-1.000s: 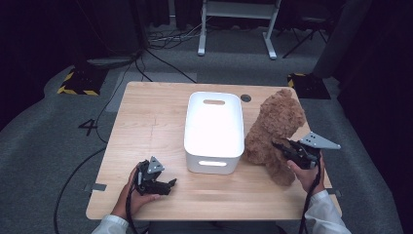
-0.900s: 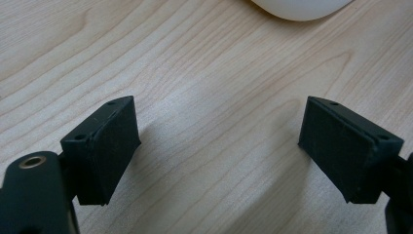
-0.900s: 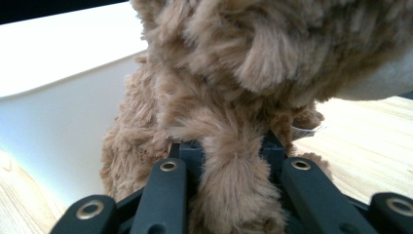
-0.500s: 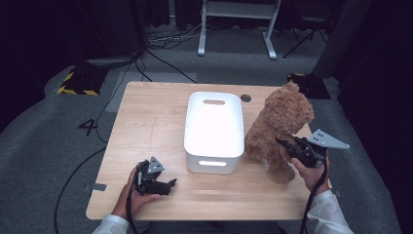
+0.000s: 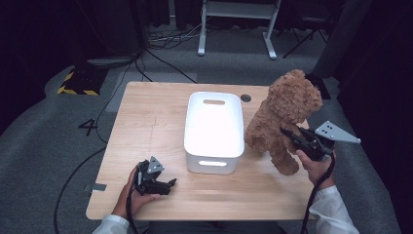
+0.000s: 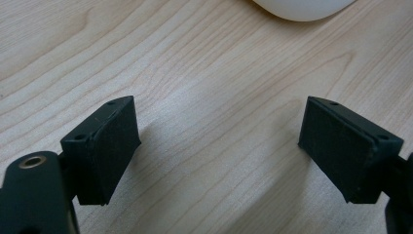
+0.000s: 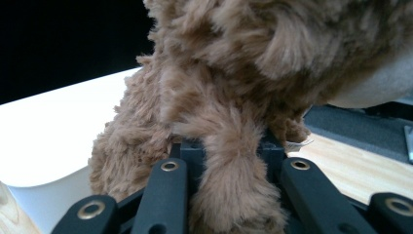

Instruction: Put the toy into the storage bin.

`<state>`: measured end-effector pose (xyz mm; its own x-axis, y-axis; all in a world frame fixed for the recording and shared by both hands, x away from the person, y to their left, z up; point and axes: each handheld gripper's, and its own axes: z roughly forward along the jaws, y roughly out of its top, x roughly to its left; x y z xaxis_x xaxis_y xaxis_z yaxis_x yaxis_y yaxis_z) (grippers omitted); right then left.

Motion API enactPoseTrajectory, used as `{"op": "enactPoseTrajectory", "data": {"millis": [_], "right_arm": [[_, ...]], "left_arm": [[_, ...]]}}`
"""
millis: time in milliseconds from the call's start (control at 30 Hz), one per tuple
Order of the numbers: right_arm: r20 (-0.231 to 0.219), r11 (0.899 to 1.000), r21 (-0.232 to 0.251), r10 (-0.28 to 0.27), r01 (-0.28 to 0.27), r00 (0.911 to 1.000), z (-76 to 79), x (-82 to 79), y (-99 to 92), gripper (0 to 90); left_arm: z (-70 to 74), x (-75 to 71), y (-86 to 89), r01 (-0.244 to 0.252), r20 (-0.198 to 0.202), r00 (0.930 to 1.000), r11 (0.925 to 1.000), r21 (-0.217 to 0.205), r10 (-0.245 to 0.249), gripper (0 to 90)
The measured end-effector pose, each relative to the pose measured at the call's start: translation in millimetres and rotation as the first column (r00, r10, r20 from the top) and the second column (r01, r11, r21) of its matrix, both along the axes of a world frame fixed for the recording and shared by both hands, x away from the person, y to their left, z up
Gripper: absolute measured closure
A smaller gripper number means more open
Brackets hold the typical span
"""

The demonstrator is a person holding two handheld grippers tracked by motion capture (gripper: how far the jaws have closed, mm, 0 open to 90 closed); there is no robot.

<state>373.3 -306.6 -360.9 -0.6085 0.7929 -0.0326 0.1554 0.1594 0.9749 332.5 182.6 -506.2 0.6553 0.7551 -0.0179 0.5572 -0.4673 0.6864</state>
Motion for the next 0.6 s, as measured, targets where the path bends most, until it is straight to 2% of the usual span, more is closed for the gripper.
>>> {"op": "enactPoseTrajectory", "data": {"millis": [400, 600], "right_arm": [[0.051, 1.0, 0.02, 0.015, -0.016, 0.9986, 28.9, -1.2, 8.9, 73.2], [0.071, 0.999, 0.019, 0.029, -0.03, 0.997, 37.2, -0.4, 15.5, 73.4]], "left_arm": [[0.0, 0.0, 0.0, 0.0, 0.0, 1.0, 1.0, 0.0, 0.0, 14.7], [0.0, 0.0, 0.0, 0.0, 0.0, 1.0, 1.0, 0.0, 0.0, 14.7]]}}
